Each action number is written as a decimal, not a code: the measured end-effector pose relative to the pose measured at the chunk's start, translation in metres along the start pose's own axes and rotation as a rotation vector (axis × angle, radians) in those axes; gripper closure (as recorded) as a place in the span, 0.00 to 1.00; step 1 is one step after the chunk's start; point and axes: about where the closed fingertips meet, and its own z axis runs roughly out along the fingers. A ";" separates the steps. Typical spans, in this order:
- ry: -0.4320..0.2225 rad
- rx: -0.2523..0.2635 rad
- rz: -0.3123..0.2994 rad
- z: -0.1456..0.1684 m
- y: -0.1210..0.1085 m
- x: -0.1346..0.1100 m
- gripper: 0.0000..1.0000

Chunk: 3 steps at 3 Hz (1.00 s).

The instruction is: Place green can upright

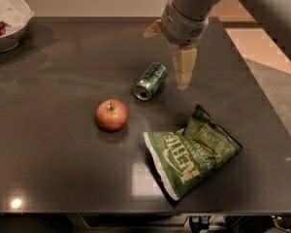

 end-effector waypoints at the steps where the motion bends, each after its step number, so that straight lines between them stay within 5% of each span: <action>1: 0.009 -0.043 -0.110 0.025 -0.013 -0.008 0.00; 3: 0.055 -0.099 -0.314 0.054 -0.017 -0.026 0.00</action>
Offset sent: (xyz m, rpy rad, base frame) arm 0.0109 0.0508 -0.0423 -0.1658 -0.0201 0.3460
